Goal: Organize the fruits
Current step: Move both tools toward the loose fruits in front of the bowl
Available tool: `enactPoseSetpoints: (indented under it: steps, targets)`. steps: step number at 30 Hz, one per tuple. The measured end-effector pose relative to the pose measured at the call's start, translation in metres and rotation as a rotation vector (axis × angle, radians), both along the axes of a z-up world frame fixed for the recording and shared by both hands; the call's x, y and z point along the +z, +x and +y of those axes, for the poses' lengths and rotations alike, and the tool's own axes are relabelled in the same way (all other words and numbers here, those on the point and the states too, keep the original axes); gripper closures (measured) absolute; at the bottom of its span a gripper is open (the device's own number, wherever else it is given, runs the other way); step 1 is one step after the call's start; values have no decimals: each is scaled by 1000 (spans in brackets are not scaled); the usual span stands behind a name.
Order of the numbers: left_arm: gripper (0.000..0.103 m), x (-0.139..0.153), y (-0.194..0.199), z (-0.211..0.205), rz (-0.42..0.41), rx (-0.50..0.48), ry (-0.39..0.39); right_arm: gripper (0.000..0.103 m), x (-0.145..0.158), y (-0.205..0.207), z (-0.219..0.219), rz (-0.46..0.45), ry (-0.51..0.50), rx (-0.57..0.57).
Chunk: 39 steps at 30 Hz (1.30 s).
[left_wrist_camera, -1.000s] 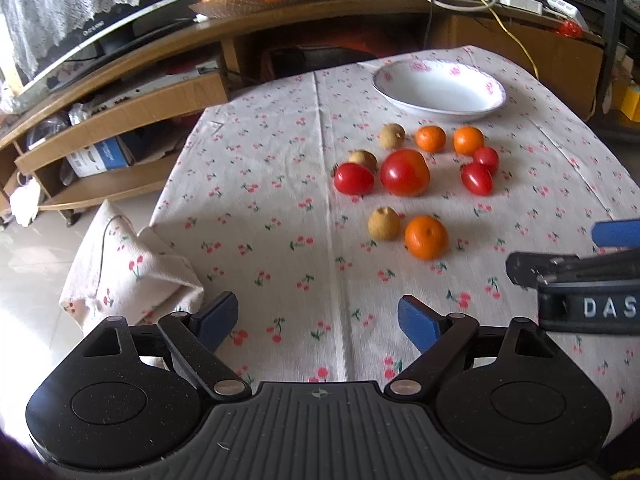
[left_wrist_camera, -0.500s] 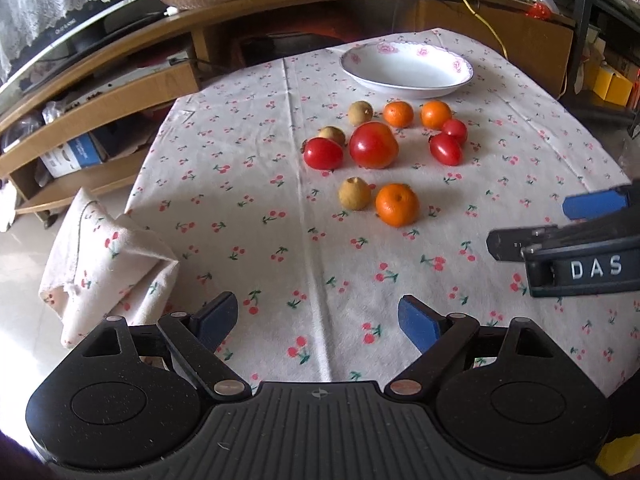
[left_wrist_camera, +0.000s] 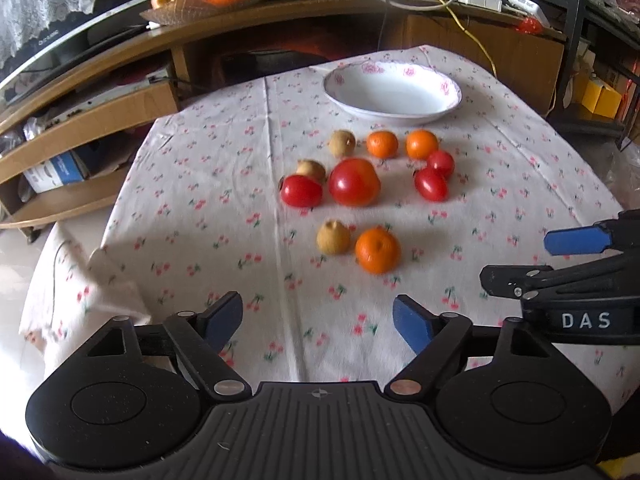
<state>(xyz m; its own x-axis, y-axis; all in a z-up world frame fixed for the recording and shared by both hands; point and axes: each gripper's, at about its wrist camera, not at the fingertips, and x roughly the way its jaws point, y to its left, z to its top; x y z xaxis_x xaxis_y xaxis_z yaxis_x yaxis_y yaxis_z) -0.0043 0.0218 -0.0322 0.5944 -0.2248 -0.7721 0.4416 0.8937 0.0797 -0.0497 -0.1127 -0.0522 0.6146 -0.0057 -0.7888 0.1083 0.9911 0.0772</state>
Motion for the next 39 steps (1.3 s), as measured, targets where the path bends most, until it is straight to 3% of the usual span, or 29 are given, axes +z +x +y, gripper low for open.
enactPoseSetpoints:
  steps: [39]
  targets:
    - [22, 0, 15, -10, 2, 7, 24, 43, -6, 12, -2, 25, 9, 18]
